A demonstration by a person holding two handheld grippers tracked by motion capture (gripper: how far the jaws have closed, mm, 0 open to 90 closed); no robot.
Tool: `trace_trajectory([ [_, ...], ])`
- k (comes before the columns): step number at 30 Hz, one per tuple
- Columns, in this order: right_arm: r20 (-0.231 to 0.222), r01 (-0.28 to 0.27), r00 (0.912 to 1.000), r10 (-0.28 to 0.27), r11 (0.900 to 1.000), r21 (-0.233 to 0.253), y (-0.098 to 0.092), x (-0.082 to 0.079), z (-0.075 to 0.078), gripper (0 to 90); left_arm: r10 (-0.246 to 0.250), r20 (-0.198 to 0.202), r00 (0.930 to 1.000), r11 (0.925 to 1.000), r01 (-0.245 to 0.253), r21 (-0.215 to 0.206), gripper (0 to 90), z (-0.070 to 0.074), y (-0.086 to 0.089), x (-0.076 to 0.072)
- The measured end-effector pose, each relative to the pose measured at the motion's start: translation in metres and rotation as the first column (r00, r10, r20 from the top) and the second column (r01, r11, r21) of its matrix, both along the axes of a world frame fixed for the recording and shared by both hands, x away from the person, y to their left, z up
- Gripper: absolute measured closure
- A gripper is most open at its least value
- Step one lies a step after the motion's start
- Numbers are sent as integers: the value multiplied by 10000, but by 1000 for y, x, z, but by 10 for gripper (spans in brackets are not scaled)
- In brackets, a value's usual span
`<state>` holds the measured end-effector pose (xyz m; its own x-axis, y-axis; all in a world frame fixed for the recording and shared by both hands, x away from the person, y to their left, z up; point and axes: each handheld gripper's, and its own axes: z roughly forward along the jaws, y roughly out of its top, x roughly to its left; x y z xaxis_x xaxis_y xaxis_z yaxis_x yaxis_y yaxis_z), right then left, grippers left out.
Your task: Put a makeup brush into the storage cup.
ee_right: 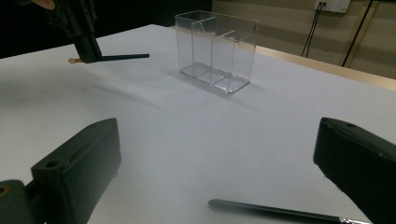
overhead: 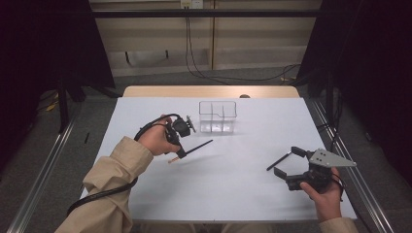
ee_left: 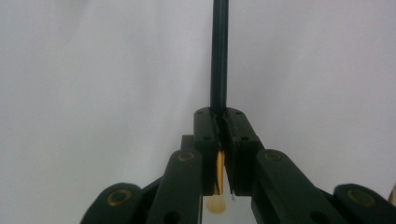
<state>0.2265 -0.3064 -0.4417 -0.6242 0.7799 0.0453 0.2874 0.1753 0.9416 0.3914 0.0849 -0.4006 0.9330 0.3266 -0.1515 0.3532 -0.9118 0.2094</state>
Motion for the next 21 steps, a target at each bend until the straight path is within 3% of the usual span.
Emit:
trace_trajectory([
  [6,2,-175,9998,175,9998,-128,7,3,0,2,-478,-6,9989,9987,478,-161,846,7,-11,-8],
  [15,-59,-349,9994,347,9992,-206,12,7,1,2,-1007,-92,9949,9945,1004,-284,846,7,-28,-16],
  [21,-480,-800,9958,782,9961,-361,13,11,3,1,-1371,-170,9904,9902,1366,-303,846,7,-39,-23],
])
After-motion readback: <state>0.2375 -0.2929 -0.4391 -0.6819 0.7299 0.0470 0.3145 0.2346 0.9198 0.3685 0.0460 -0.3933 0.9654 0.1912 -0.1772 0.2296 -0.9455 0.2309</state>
